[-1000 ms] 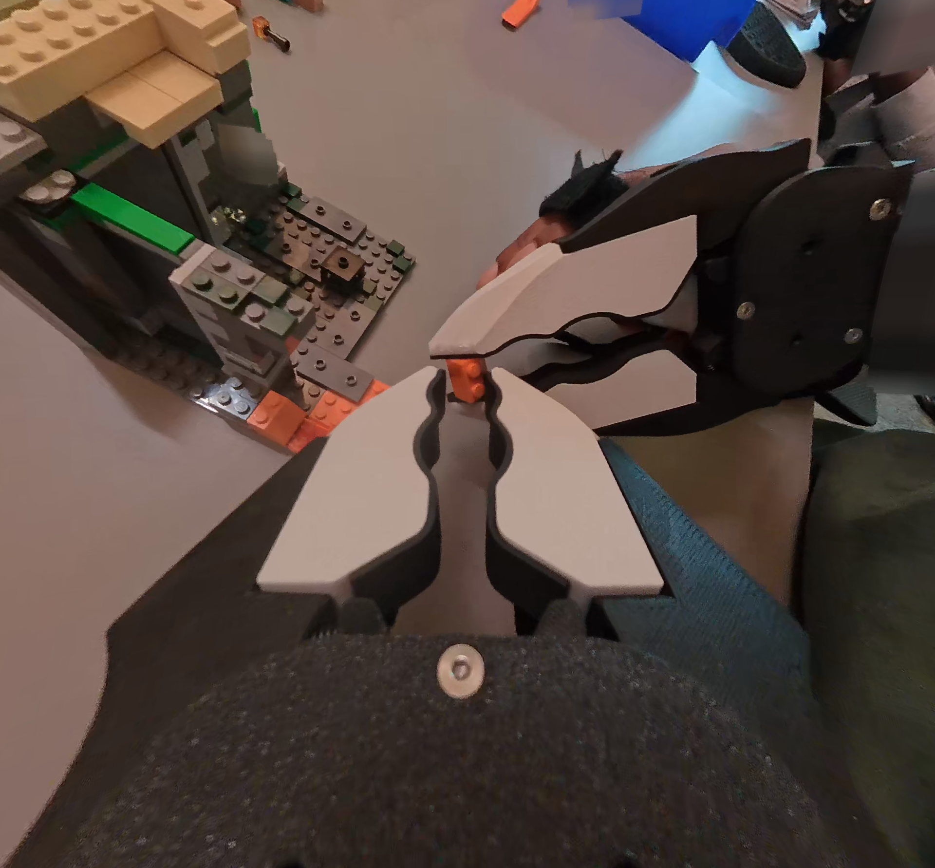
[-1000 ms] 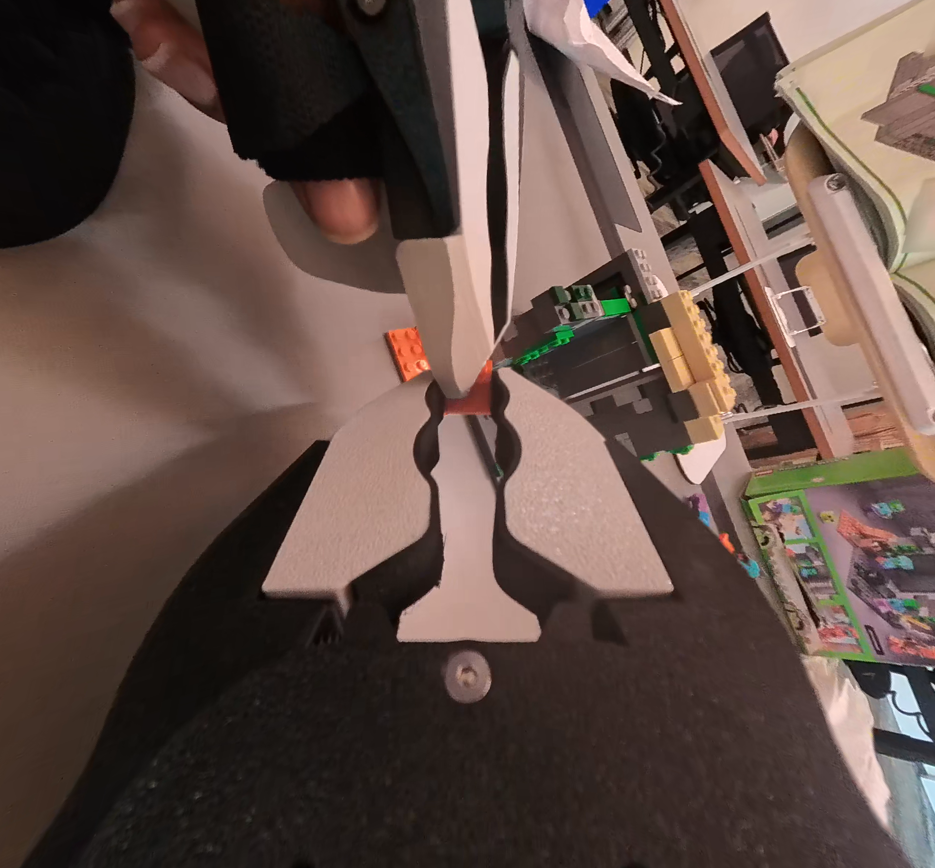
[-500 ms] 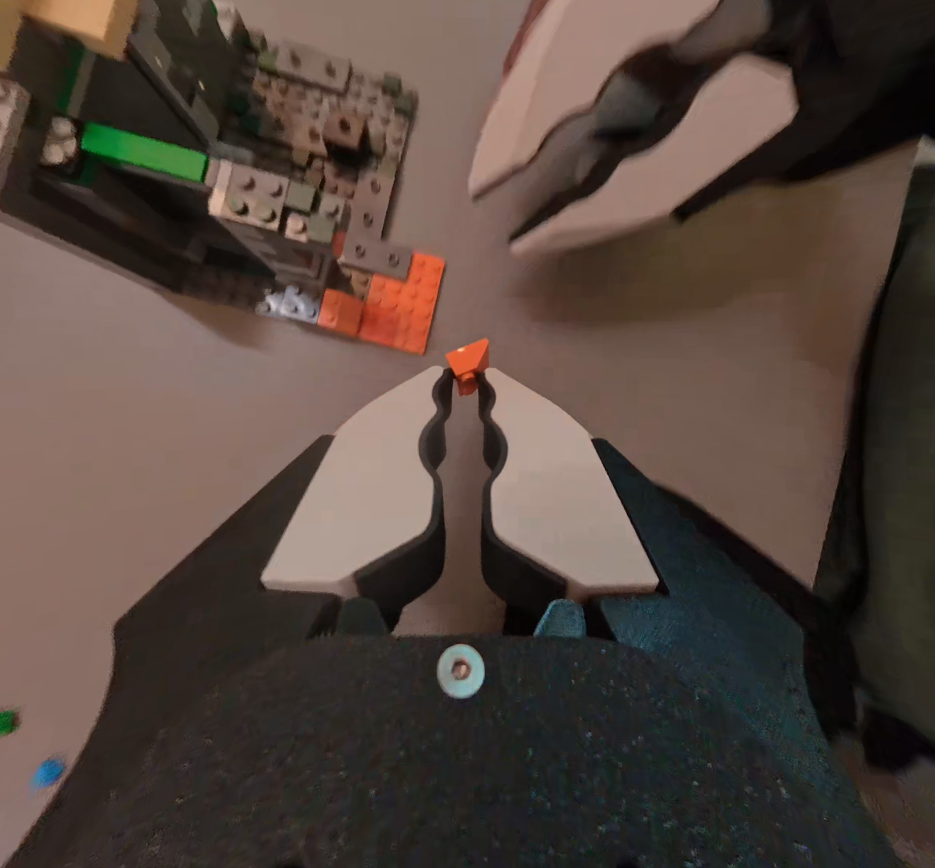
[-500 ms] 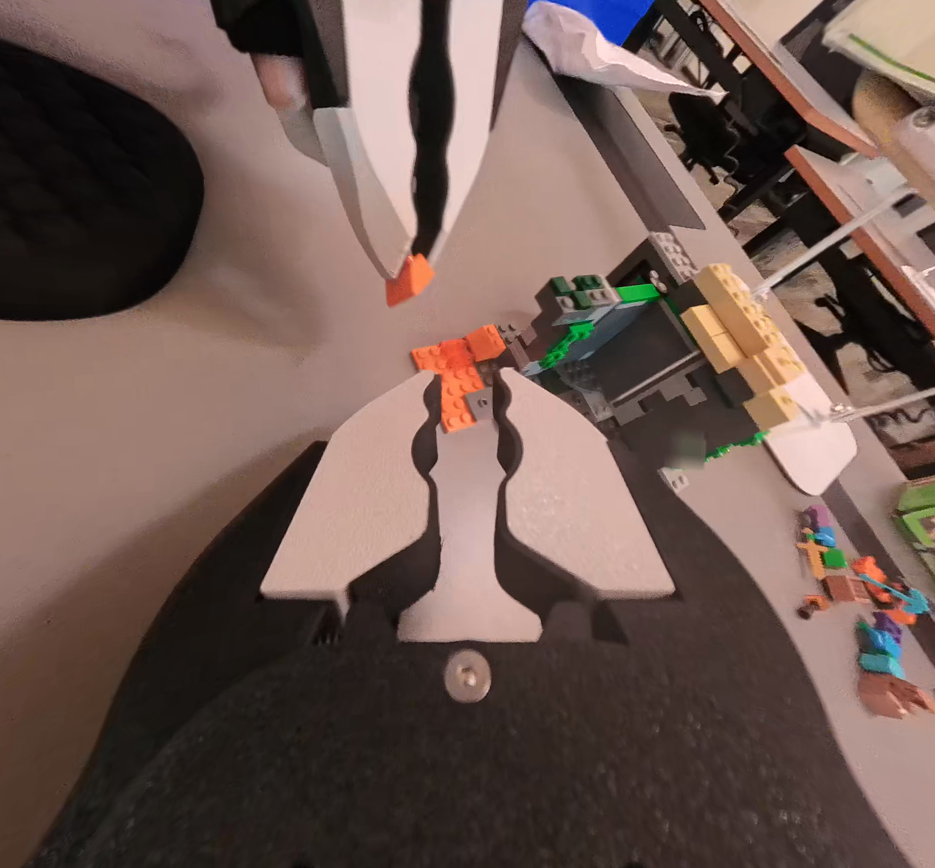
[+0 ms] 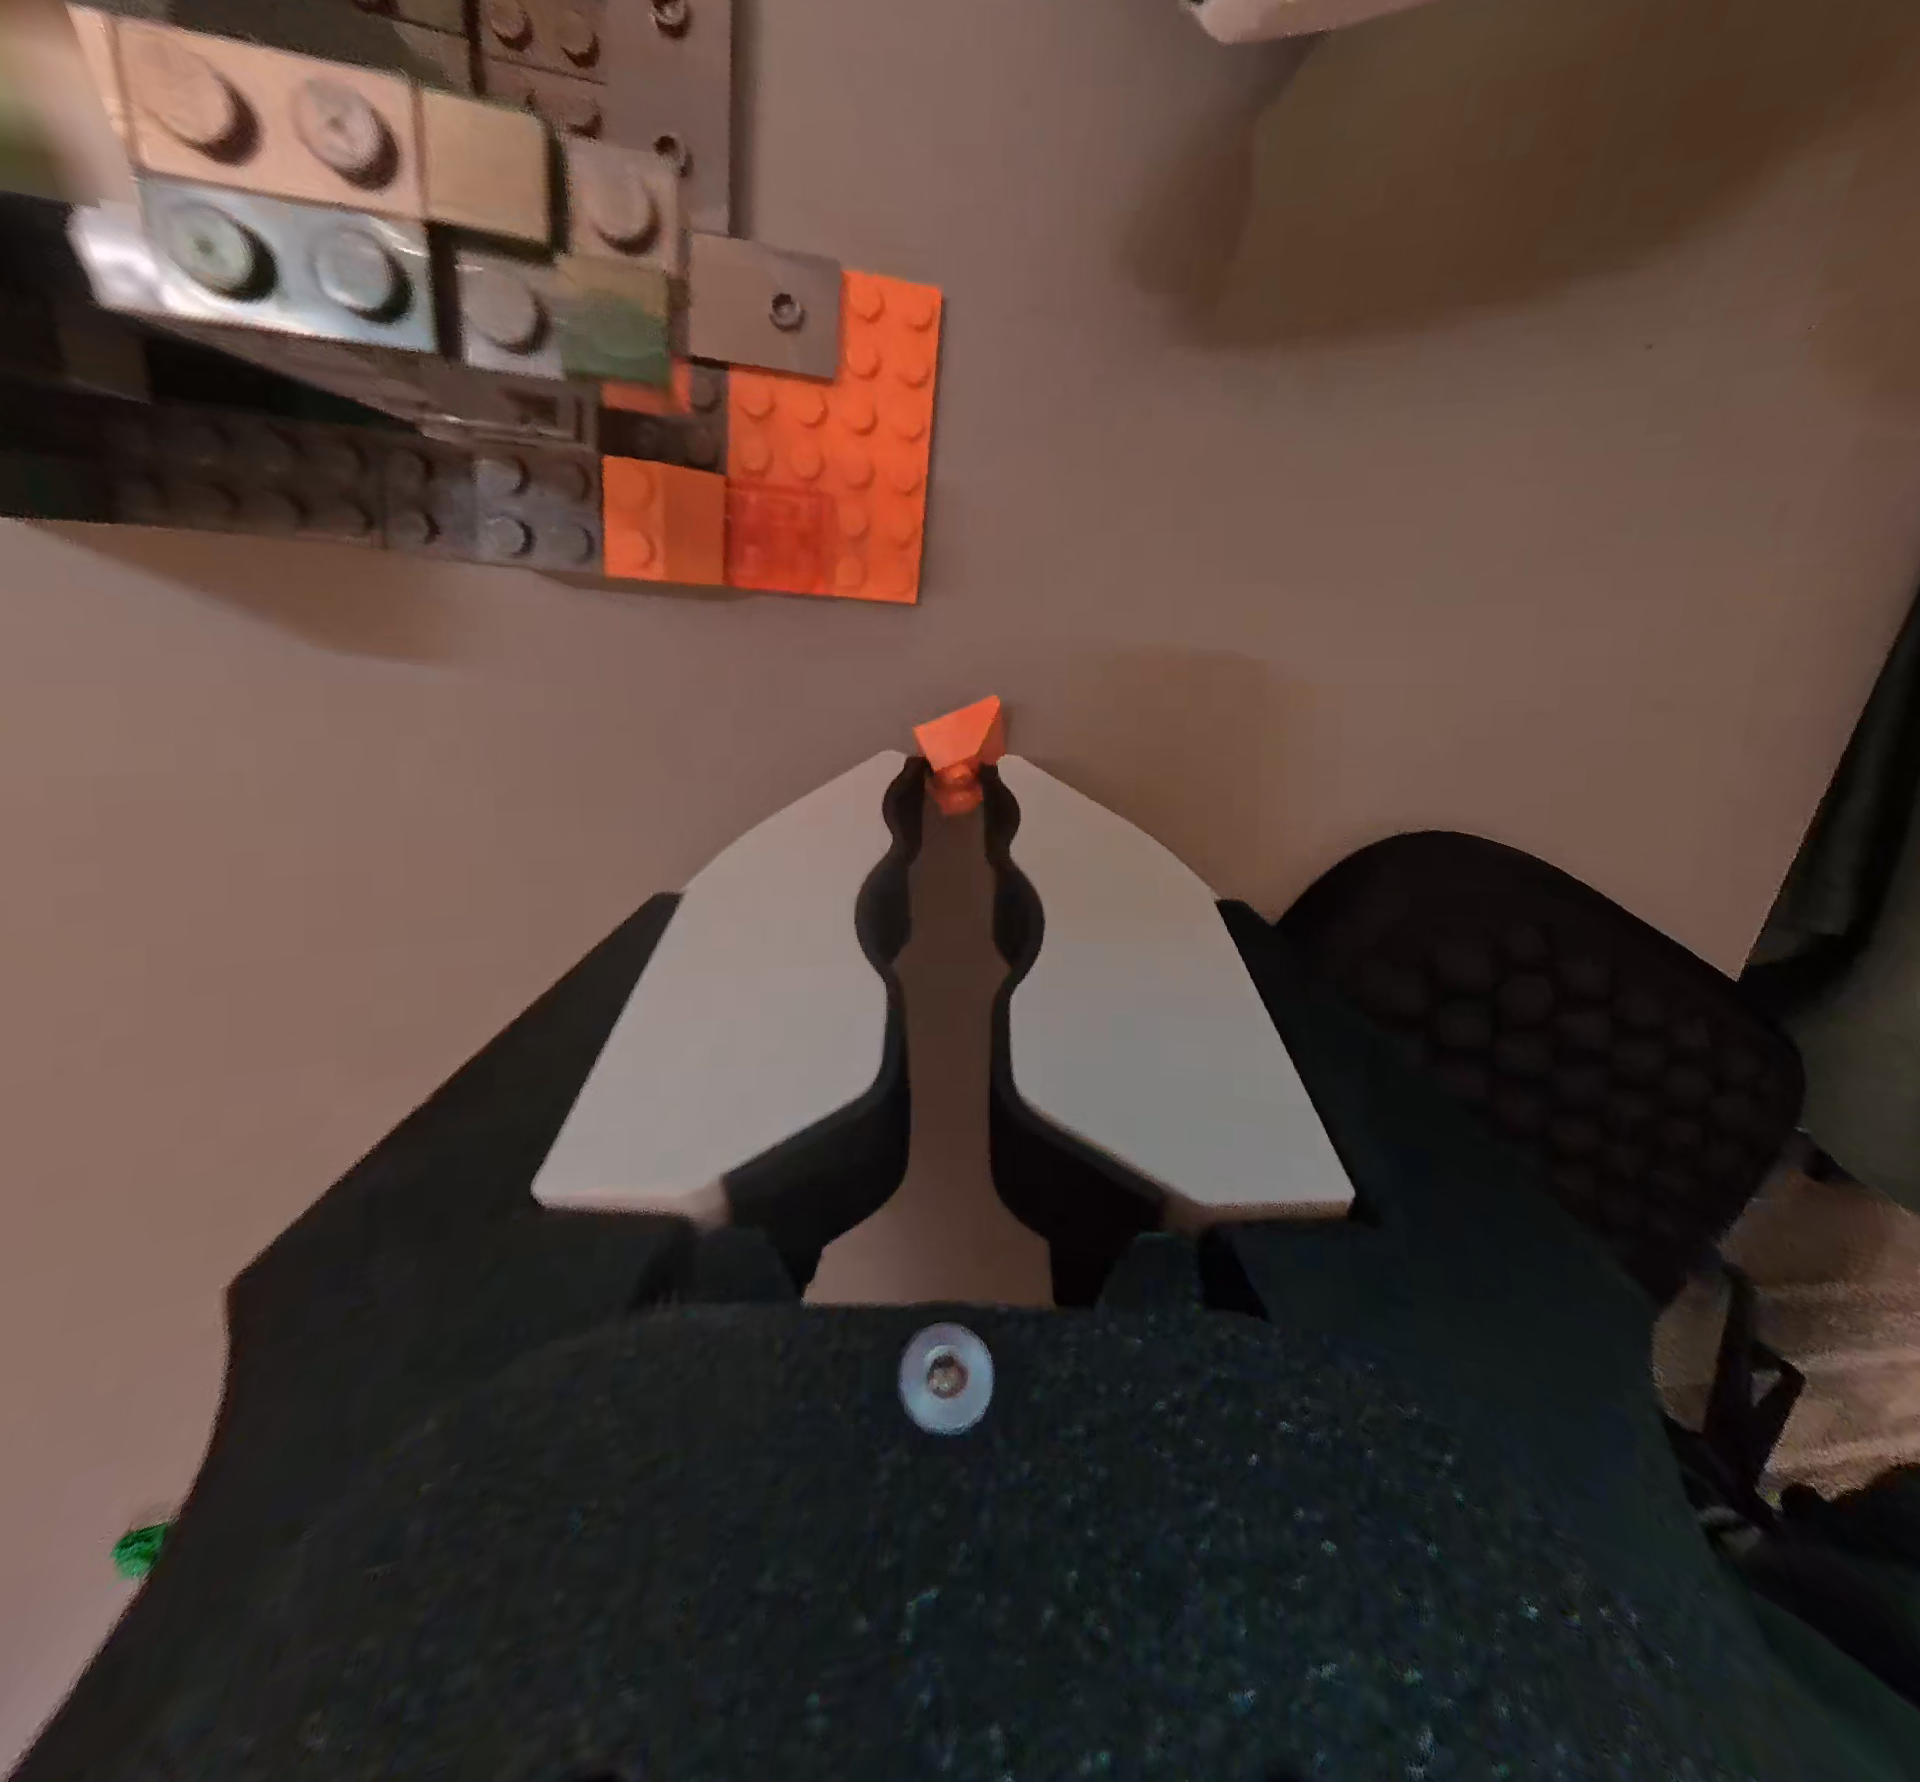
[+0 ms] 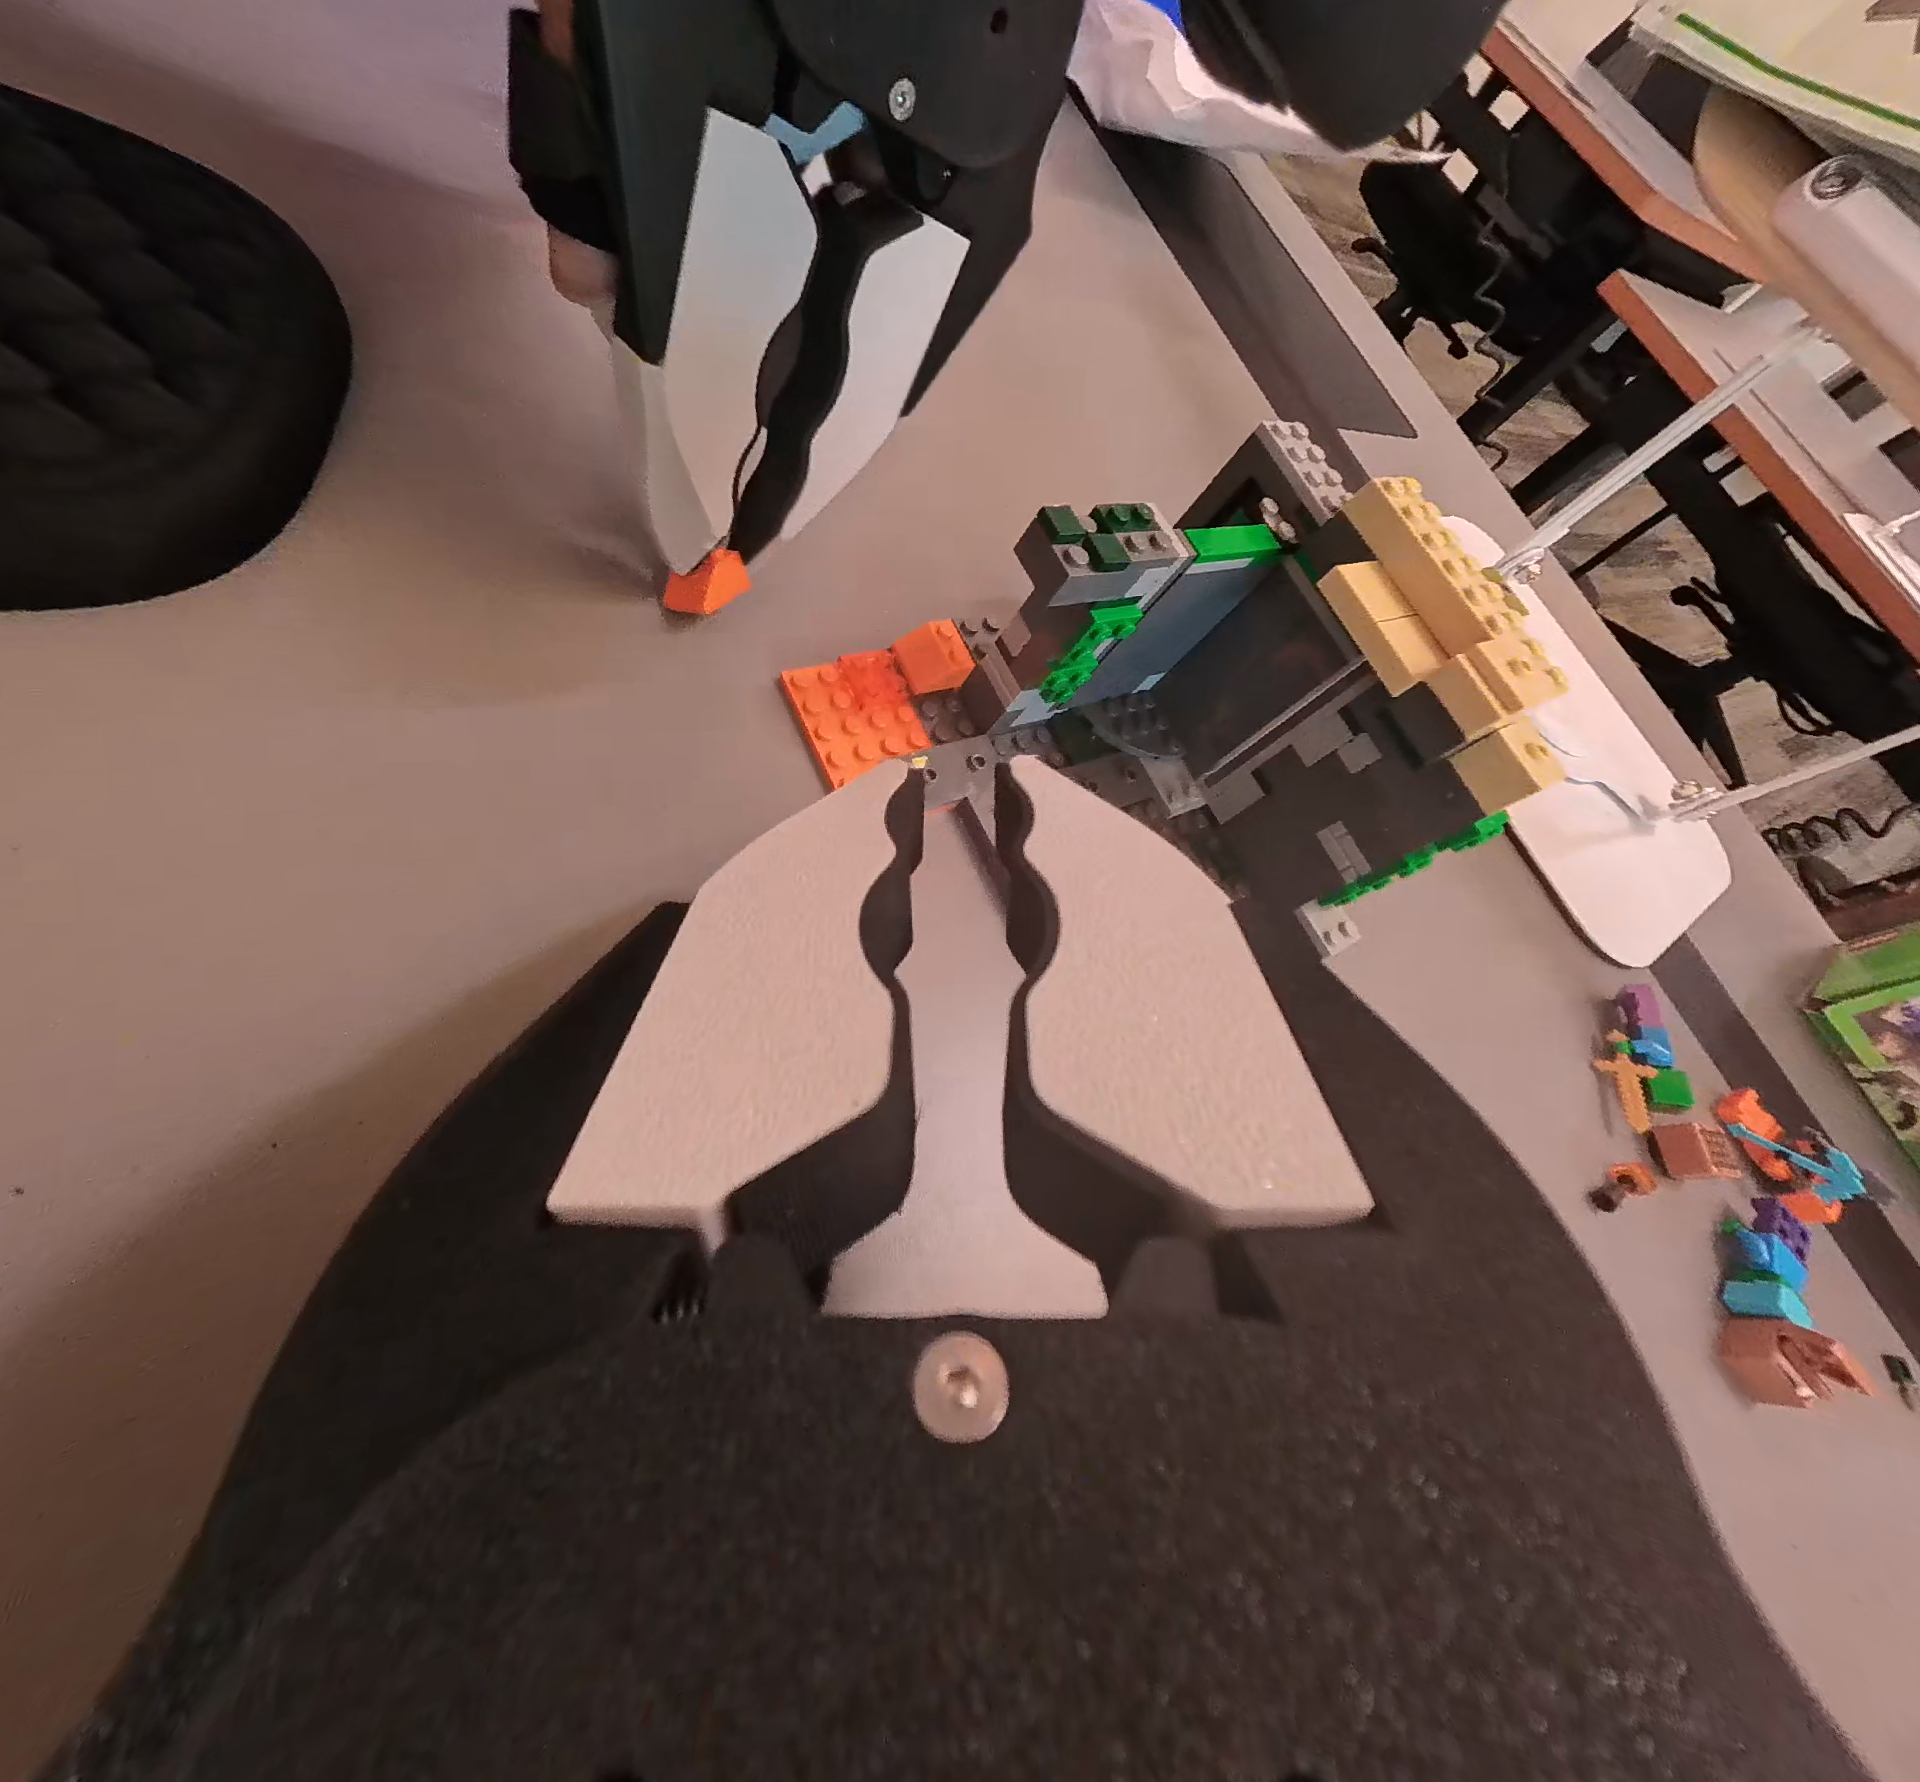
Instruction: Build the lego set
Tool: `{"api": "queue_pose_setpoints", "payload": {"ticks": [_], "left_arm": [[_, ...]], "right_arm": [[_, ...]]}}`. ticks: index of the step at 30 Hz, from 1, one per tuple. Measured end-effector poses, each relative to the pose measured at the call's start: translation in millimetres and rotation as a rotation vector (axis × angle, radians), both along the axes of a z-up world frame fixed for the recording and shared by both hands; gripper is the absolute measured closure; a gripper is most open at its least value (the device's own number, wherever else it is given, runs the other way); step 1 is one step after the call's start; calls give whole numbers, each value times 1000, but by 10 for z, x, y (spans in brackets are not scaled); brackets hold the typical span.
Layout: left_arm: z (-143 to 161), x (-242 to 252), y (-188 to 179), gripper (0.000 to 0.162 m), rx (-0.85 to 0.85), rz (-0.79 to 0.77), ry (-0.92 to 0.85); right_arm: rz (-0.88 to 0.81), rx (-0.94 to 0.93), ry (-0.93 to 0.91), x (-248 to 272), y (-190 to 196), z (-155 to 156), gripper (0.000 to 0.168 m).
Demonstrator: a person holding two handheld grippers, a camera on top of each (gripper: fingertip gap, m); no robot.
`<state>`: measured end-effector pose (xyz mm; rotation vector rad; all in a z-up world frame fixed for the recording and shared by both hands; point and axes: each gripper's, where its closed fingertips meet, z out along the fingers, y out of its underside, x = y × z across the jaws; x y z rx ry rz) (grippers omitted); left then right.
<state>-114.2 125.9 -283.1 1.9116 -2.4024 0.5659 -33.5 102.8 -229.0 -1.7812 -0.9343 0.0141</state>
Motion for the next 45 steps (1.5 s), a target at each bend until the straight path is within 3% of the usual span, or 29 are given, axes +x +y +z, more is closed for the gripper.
{"api": "queue_pose_setpoints", "payload": {"ticks": [16,29,45], "left_arm": [[25,74,-23,151,11,207,-185],[-45,117,54,144,92,193,-166],[-42,179,14,149,100,188,-211]], "right_arm": [[-45,-2,180,44,46,143,154],[-54,11,161,83,47,152,156],[-52,3,127,75,50,96,156]]}}
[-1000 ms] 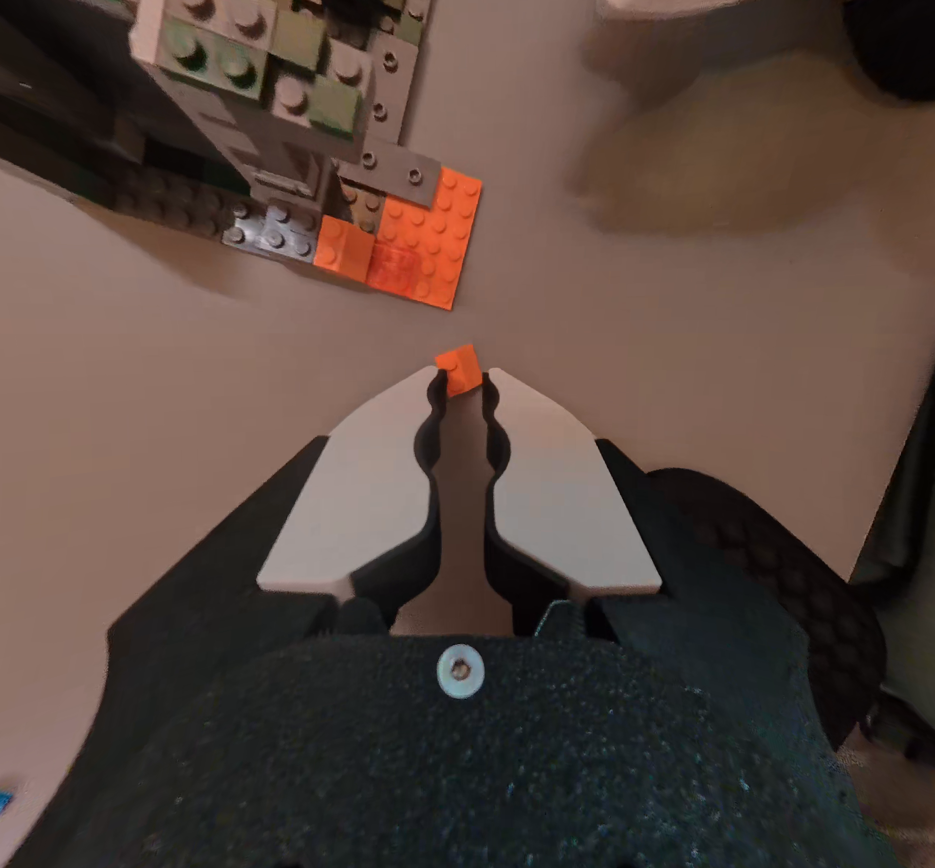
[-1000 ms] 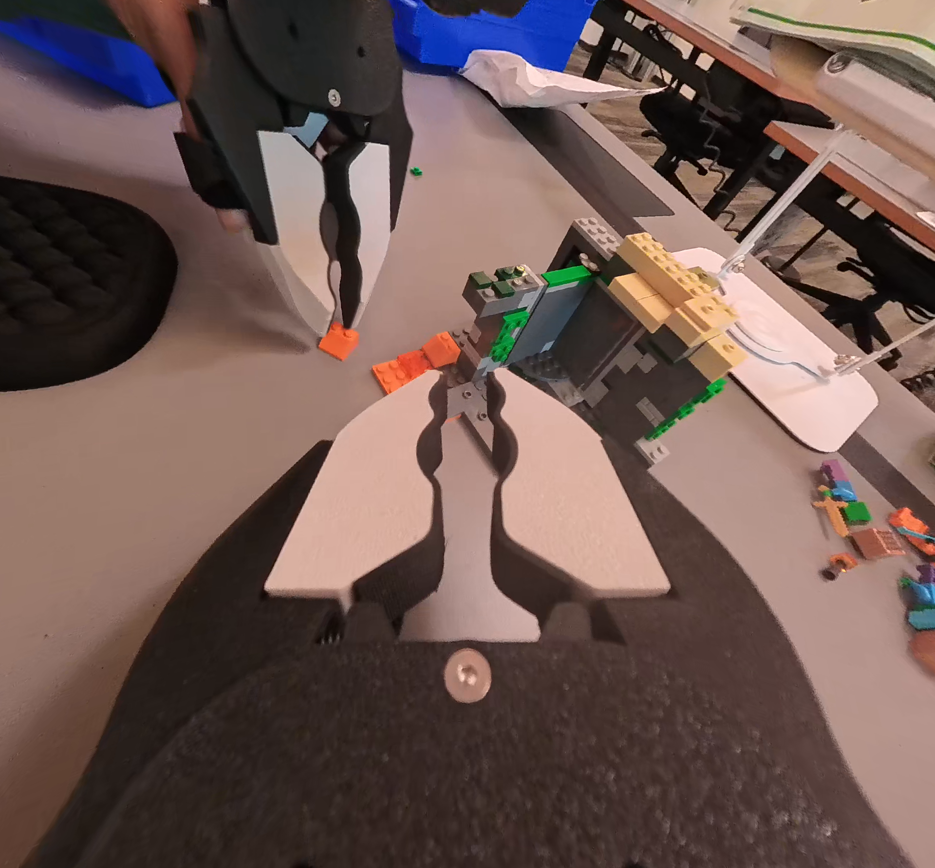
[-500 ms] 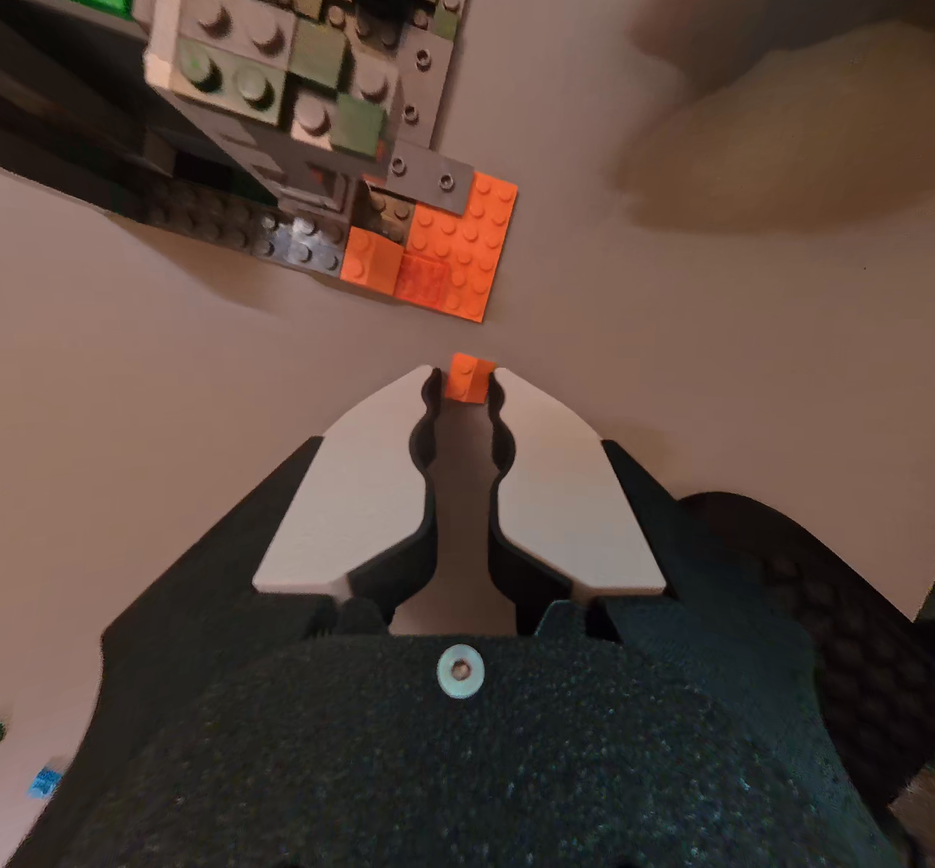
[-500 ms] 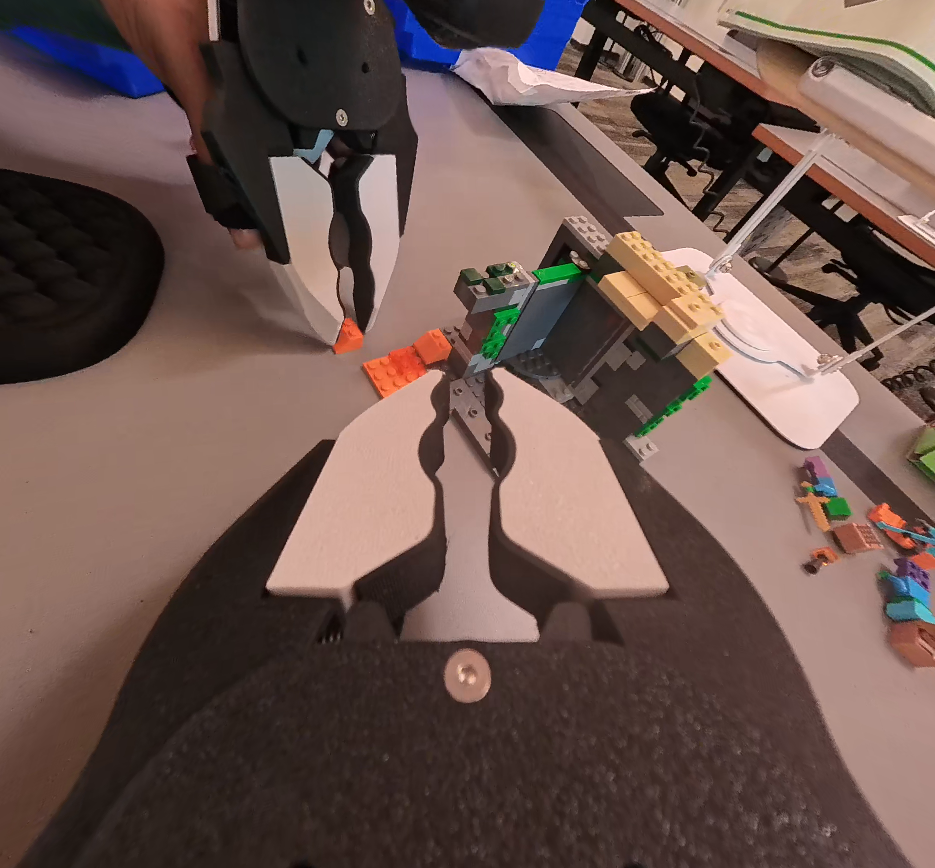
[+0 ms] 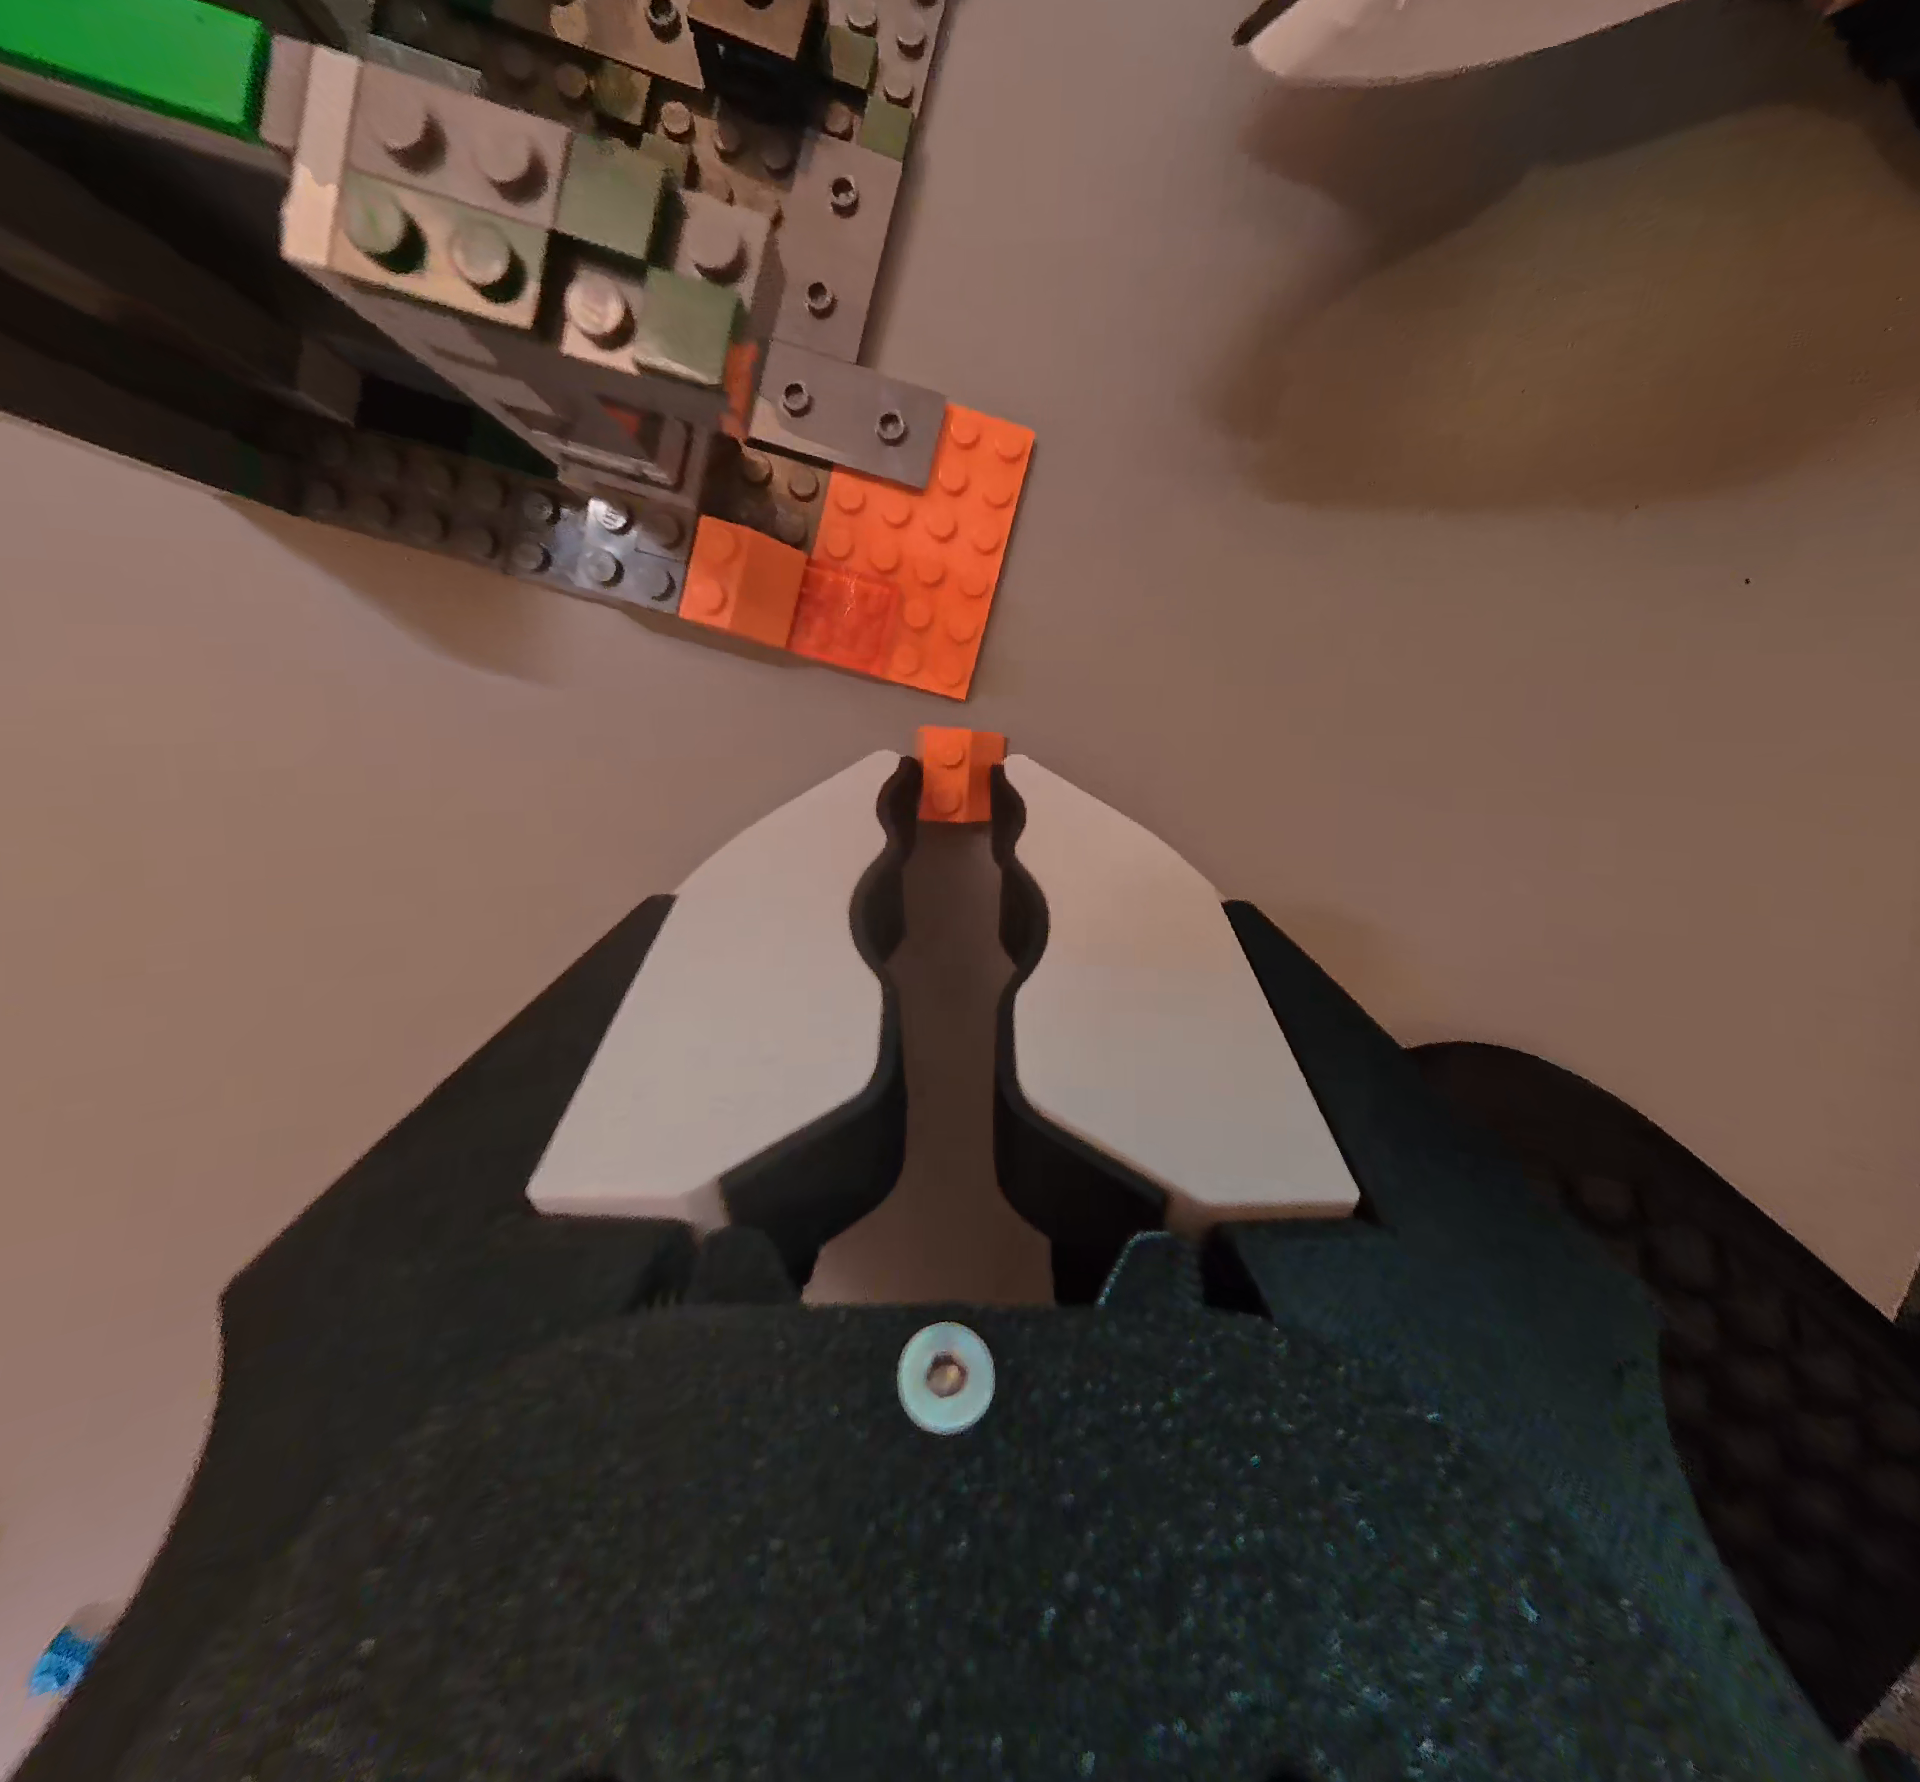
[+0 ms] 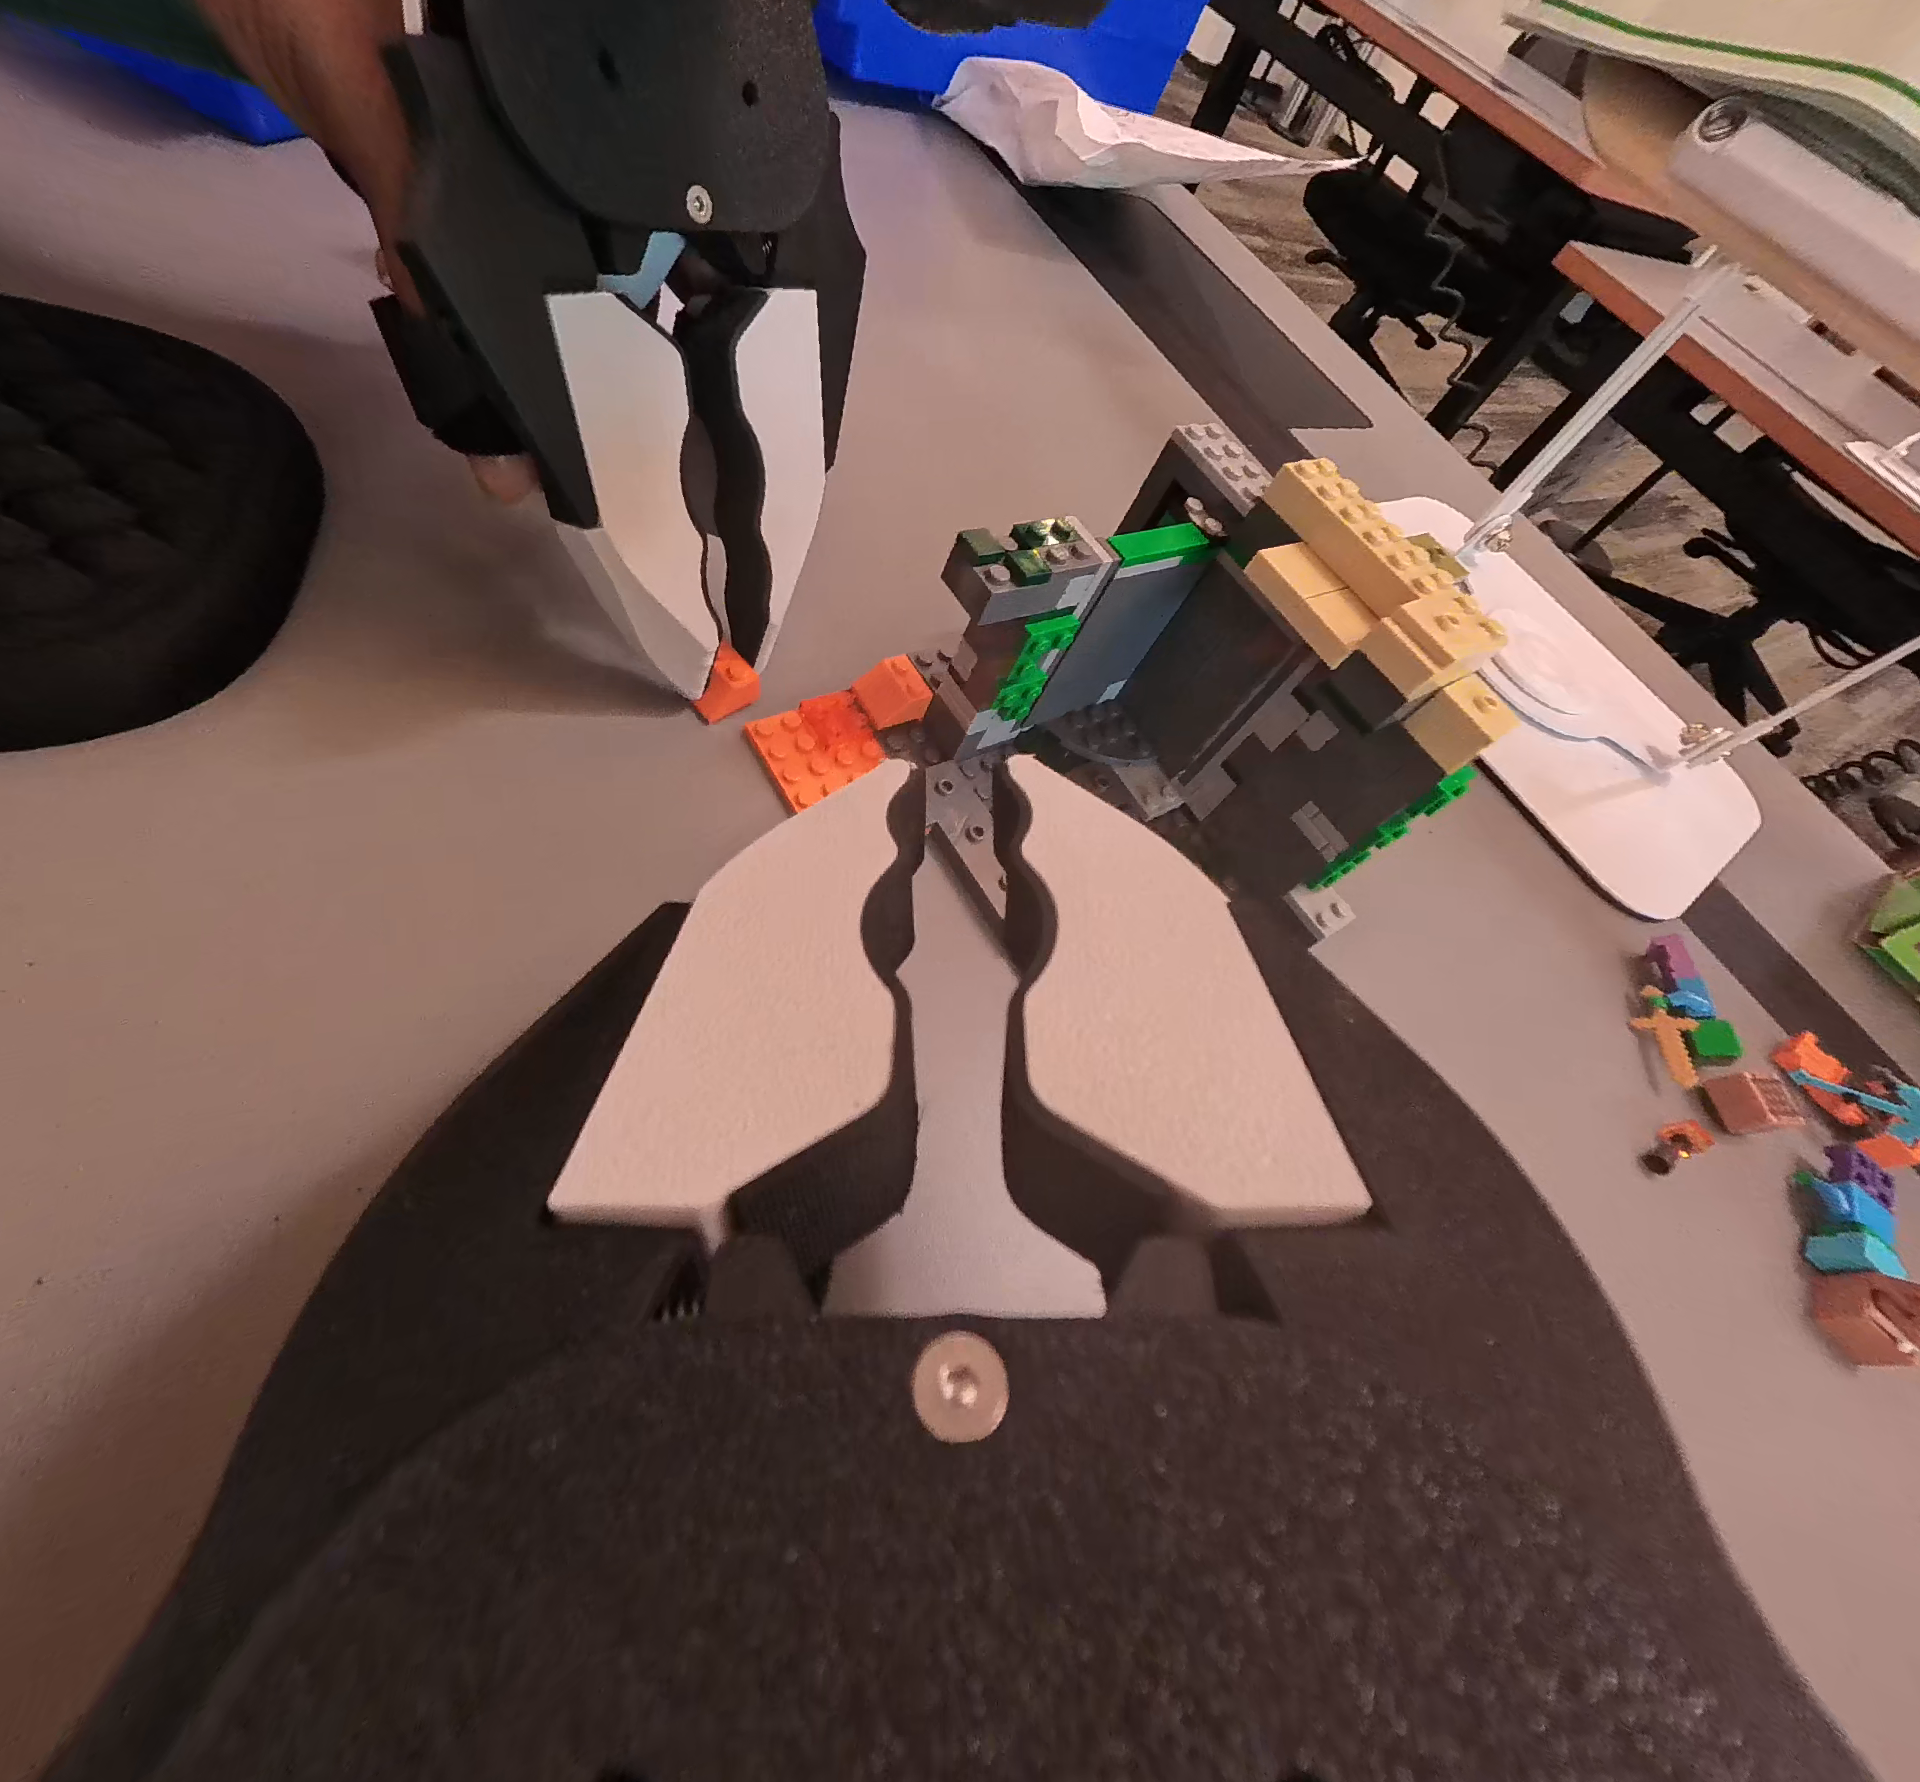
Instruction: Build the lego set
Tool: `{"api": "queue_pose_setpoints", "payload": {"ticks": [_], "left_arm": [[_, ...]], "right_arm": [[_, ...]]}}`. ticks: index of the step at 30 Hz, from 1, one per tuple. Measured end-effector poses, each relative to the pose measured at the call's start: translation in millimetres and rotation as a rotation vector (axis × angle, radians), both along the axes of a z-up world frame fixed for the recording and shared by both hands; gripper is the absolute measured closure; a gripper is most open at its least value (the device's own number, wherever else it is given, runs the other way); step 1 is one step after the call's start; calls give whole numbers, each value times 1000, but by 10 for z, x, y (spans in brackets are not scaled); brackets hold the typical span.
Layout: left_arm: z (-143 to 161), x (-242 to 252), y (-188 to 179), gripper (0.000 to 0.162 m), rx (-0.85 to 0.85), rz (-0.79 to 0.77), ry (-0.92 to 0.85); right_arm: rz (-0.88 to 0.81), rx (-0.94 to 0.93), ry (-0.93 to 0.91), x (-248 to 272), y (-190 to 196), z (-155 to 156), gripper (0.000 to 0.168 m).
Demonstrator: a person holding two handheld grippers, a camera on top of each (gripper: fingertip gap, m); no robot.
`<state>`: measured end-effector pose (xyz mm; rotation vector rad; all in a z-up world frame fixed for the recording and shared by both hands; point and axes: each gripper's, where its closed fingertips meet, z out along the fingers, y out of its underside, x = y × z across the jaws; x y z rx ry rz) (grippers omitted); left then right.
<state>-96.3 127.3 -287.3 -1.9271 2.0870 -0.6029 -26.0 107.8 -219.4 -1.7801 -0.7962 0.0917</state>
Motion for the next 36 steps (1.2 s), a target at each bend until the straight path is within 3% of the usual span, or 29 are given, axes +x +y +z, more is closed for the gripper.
{"api": "queue_pose_setpoints", "payload": {"ticks": [14,19,24,27,30,33,36], "left_arm": [[114,17,-84,140,0,-8,-58],[462,-34,-31,144,23,70,-204],[1074,-263,218,154,114,223,-441],[1534,-677,517,157,221,359,-551],[1860,-1354,931,157,336,533,-550],[1868,-2253,1433,154,433,750,-381],[1556,-3183,1820,142,413,962,-105]], "right_arm": [[-9,-4,-3,20,10,-13,156],[-19,-3,-8,49,12,0,156],[-46,1,-11,102,37,2,154],[-58,-5,-16,135,52,-19,154],[-61,-7,-14,148,58,-22,154],[-54,-9,-19,132,59,-29,154],[-39,-13,-33,83,55,-52,154]]}}
